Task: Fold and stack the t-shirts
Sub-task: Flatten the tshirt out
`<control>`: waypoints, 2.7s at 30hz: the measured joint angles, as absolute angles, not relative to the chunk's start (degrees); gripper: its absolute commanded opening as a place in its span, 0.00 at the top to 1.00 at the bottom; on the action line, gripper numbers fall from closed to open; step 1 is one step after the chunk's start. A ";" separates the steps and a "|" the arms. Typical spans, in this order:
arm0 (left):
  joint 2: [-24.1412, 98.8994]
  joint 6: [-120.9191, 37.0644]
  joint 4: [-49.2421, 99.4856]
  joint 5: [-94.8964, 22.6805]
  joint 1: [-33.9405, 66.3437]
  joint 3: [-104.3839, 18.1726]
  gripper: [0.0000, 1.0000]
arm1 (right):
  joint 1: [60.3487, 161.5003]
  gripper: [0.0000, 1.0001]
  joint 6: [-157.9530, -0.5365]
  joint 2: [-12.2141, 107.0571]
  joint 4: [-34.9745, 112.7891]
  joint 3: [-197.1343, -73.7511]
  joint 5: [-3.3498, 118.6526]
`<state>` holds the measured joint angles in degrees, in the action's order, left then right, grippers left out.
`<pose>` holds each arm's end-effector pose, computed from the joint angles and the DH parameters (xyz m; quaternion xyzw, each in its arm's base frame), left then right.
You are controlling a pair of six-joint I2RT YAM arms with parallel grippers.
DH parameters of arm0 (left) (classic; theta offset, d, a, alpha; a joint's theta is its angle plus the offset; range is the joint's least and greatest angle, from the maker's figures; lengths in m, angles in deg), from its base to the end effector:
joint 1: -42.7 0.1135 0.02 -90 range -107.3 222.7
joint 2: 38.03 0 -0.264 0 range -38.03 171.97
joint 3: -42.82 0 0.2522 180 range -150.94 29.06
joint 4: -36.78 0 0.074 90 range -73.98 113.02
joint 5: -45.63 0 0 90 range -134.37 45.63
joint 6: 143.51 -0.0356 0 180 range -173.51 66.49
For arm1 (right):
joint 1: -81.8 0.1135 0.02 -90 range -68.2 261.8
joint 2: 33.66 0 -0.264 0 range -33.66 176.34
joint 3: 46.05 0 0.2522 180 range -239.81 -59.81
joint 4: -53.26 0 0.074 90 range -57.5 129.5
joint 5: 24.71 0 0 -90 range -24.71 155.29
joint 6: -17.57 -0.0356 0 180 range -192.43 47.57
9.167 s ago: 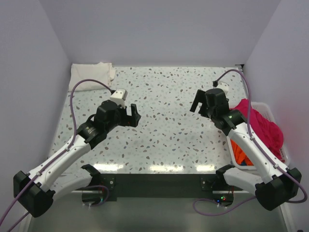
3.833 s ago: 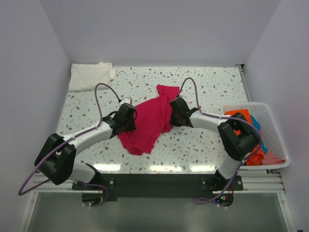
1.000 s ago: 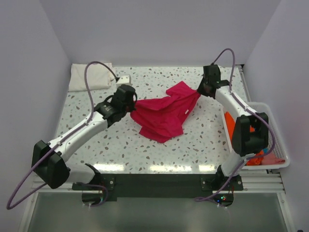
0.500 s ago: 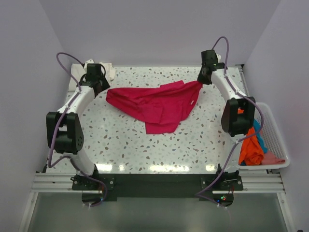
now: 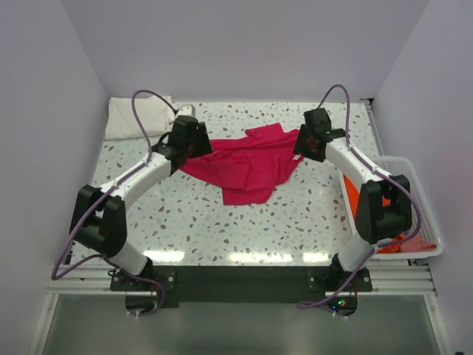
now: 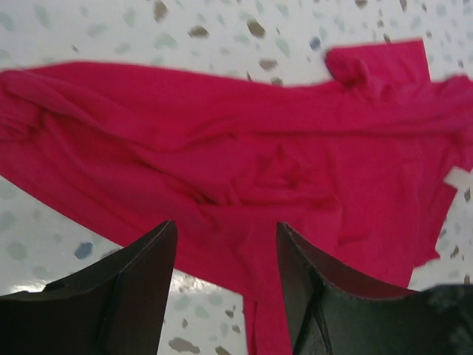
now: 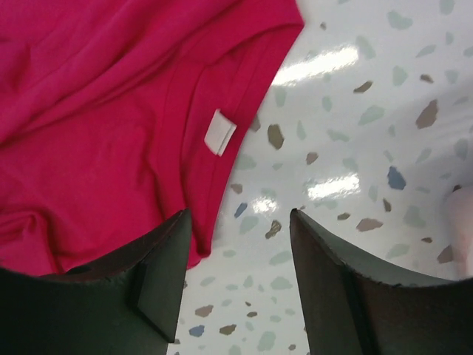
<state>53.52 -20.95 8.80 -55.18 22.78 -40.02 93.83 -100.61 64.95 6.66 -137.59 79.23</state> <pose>0.3443 -0.1177 0.2741 -0.1399 0.8797 -0.1220 0.4378 0.3677 0.0696 0.2560 0.1699 0.9285 -0.0019 0.3302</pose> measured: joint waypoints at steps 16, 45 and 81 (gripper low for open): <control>56.71 -18.85 11.58 -56.97 2.93 -32.17 0.38 | 102.35 0.44 -108.53 56.07 18.14 -116.21 76.52; 66.96 -23.71 11.16 -59.70 -3.73 -39.84 0.50 | 102.38 0.46 -112.68 58.87 24.26 -112.32 76.12; 52.60 -23.18 6.00 -65.97 6.82 -34.29 0.96 | 99.10 1.00 -111.52 58.74 20.41 -118.37 77.54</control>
<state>52.60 -23.18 6.00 -65.97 6.82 -34.29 99.10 -111.52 58.74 20.41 -118.37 77.54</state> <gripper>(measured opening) 0.014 0.024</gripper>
